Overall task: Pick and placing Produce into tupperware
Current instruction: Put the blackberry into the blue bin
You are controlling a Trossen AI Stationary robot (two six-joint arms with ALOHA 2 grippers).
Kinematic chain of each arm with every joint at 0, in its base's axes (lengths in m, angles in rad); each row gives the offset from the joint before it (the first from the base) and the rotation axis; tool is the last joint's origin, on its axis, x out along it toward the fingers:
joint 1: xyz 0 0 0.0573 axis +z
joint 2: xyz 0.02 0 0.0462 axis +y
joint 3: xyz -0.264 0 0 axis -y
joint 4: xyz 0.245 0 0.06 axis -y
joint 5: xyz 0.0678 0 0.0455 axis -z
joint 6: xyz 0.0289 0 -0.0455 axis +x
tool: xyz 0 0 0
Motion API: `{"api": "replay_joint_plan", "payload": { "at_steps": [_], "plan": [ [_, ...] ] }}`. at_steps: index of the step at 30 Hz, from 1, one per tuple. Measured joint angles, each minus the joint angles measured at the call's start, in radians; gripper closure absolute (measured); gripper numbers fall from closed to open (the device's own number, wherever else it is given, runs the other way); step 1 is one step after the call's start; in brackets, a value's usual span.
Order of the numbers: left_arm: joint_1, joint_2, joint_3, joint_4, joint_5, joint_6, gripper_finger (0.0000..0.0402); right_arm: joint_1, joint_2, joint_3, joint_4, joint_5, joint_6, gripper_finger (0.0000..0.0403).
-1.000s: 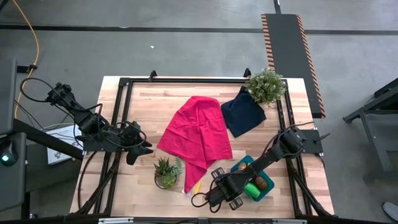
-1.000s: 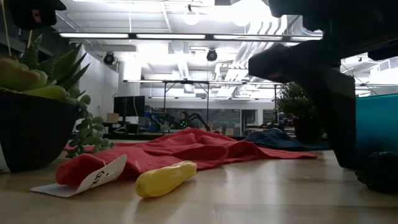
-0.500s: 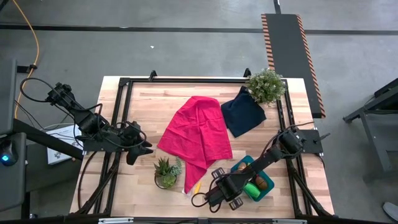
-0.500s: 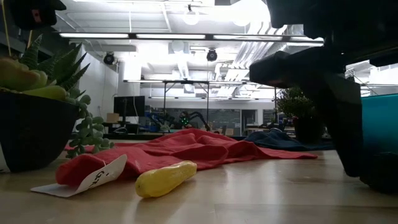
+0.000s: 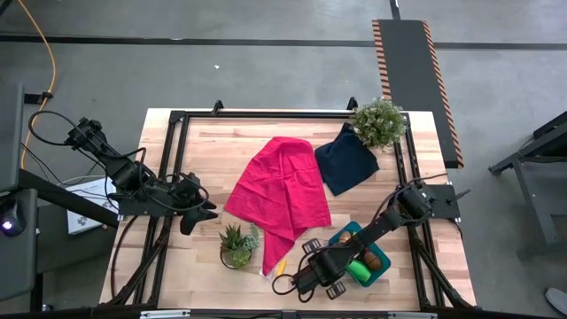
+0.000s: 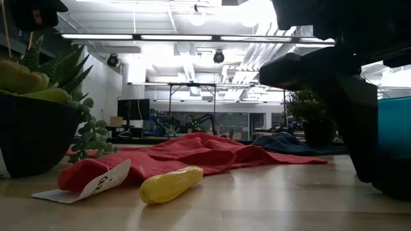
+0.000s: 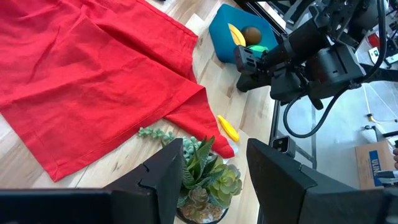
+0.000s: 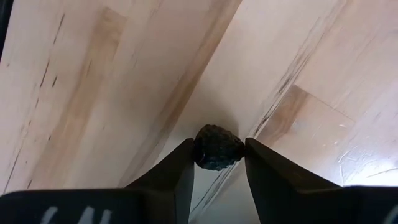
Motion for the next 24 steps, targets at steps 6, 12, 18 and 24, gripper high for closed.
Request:
{"api": "replay_joint_plan", "payload": {
  "at_steps": [6, 12, 18, 24],
  "plan": [
    [0.000, 0.000, 0.000, -0.005, 0.000, 0.000, 0.0236, -0.003, 0.000, 0.065, -0.063, 0.000, 0.015, 0.0286],
    [0.000, 0.000, 0.000, -0.006, 0.010, 0.000, 0.0236, -0.026, 0.000, 0.163, -0.144, 0.000, 0.056, 0.0286],
    [0.000, 0.000, 0.000, -0.007, 0.026, 0.000, 0.0236, -0.050, 0.000, 0.283, -0.216, 0.000, 0.073, 0.0286],
    [0.000, 0.000, 0.000, -0.008, 0.026, 0.002, 0.0236, -0.072, 0.000, 0.423, -0.290, 0.000, 0.115, 0.0286]
  ]
}}
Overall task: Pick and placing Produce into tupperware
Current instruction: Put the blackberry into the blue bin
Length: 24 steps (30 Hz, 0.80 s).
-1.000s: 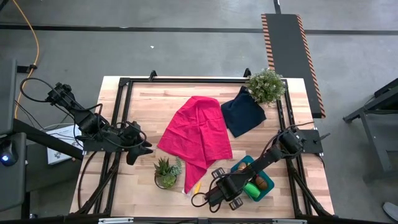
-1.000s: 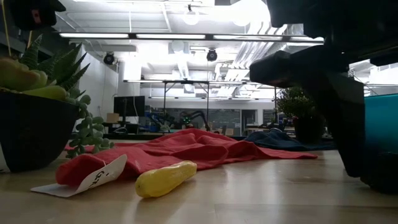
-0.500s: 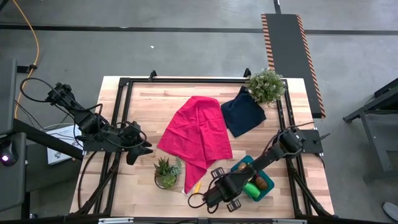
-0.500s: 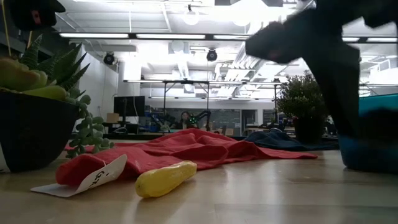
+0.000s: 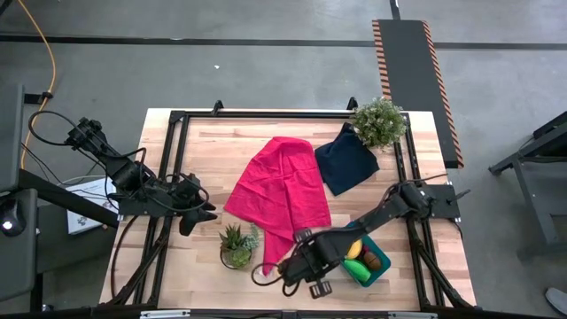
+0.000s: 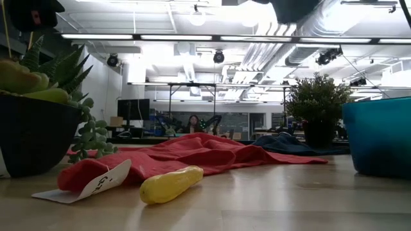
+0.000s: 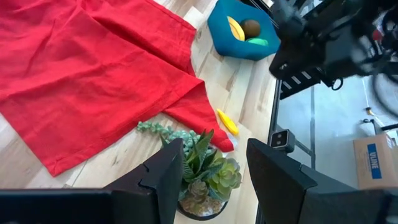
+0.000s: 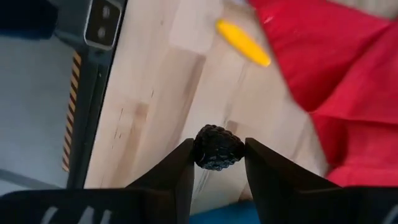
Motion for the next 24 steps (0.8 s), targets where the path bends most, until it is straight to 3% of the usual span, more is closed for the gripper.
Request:
{"api": "replay_joint_plan", "payload": {
  "at_steps": [12, 24],
  "plan": [
    [0.000, 0.000, 0.000, 0.000, 0.000, 0.023, 0.0236, -0.007, 0.000, 0.194, -0.250, 0.097, 0.053, 0.0286],
    [0.000, 0.000, 0.000, 0.002, 0.000, 0.014, 0.0236, 0.016, -0.120, 0.185, -0.308, 0.236, 0.169, 0.0286]
  ]
}}
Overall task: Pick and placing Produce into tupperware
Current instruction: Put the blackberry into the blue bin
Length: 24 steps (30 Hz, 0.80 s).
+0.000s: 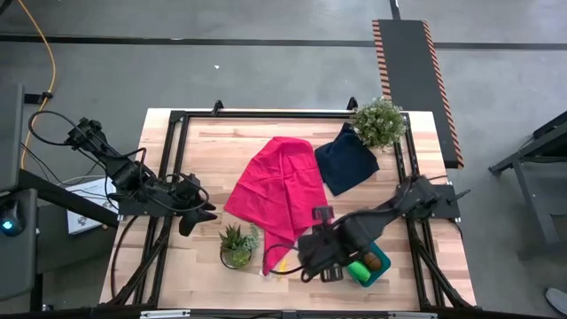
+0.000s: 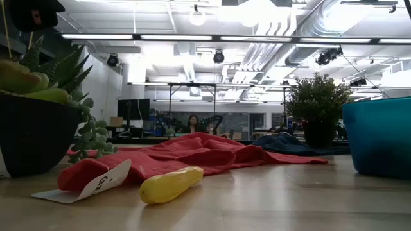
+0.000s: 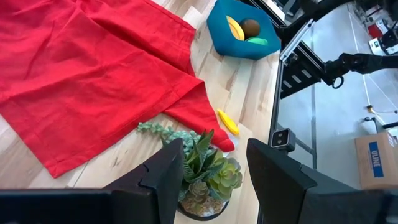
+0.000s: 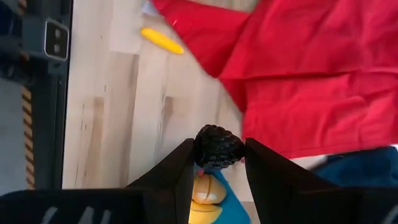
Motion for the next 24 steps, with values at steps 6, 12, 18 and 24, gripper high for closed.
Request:
{"api": "replay_joint_plan", "payload": {
  "at_steps": [6, 12, 18, 24],
  "plan": [
    [0.000, 0.000, 0.000, 0.000, 0.000, -0.014, 0.0236, -0.010, -0.153, -0.132, -0.002, 0.031, 0.084, 0.0286],
    [0.000, 0.000, 0.000, 0.002, 0.000, -0.023, 0.0236, 0.003, -0.366, -0.391, 0.032, 0.025, 0.245, 0.0286],
    [0.000, 0.000, 0.000, 0.002, -0.003, -0.041, 0.0236, 0.052, -0.572, -0.665, 0.161, 0.006, 0.444, 0.0286],
    [0.000, 0.000, 0.000, 0.001, -0.018, -0.045, 0.0236, 0.101, -0.667, -0.867, 0.257, -0.057, 0.556, 0.0286]
  ]
}}
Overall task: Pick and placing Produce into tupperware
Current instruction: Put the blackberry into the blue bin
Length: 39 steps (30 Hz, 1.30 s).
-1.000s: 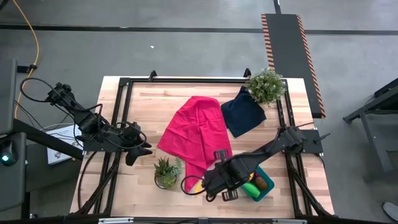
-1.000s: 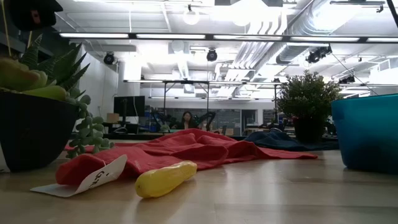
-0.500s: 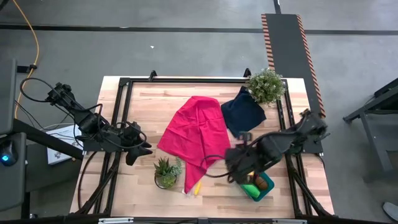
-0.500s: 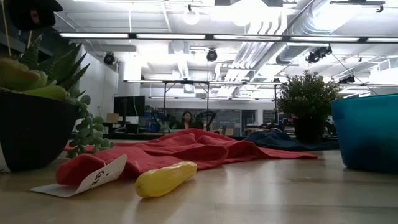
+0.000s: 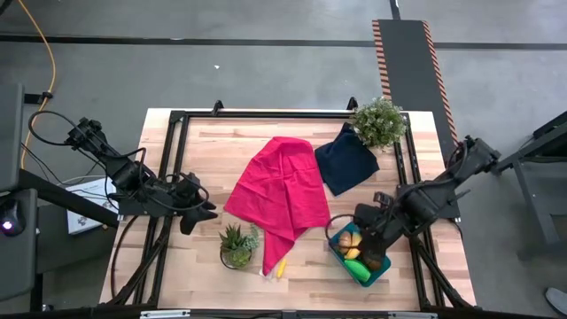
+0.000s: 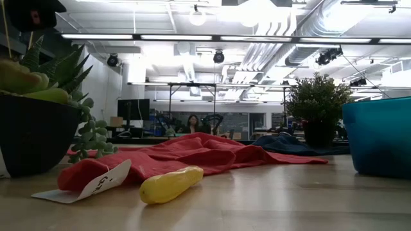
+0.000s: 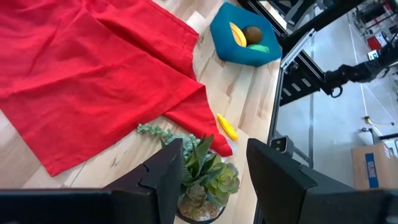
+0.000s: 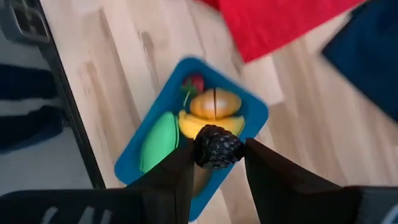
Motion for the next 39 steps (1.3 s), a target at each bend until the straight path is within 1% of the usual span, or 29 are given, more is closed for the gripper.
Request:
{"api": "replay_joint_plan", "payload": {
  "at_steps": [5, 11, 17, 23, 26, 29, 33, 39],
  "plan": [
    [0.000, 0.000, 0.000, 0.000, -0.026, -0.007, 0.0236, 0.027, 0.007, -0.119, 0.082, -0.053, 0.007, 0.0286],
    [0.000, 0.000, 0.000, -0.003, -0.046, -0.020, 0.0236, 0.032, 0.013, -0.265, 0.275, -0.093, -0.001, 0.0286],
    [0.000, 0.000, 0.000, -0.007, -0.046, -0.023, 0.0236, 0.032, 0.013, -0.359, 0.370, -0.097, 0.038, 0.0286],
    [0.000, 0.000, 0.000, -0.009, -0.047, -0.023, 0.0236, 0.032, 0.013, -0.421, 0.430, -0.101, 0.078, 0.0286],
    [0.000, 0.000, 0.000, -0.009, -0.047, -0.024, 0.0236, 0.032, 0.014, -0.444, 0.473, -0.124, 0.086, 0.0286],
    [0.000, 0.000, 0.000, -0.017, -0.047, -0.024, 0.0236, 0.032, 0.034, -0.448, 0.494, -0.138, 0.084, 0.0286],
    [0.000, 0.000, 0.000, -0.029, -0.047, -0.027, 0.0236, 0.035, 0.084, -0.448, 0.512, -0.184, 0.058, 0.0286],
    [0.000, 0.000, 0.000, -0.029, -0.047, -0.027, 0.0236, 0.055, 0.120, -0.448, 0.514, -0.187, 0.082, 0.0286]
  ]
}}
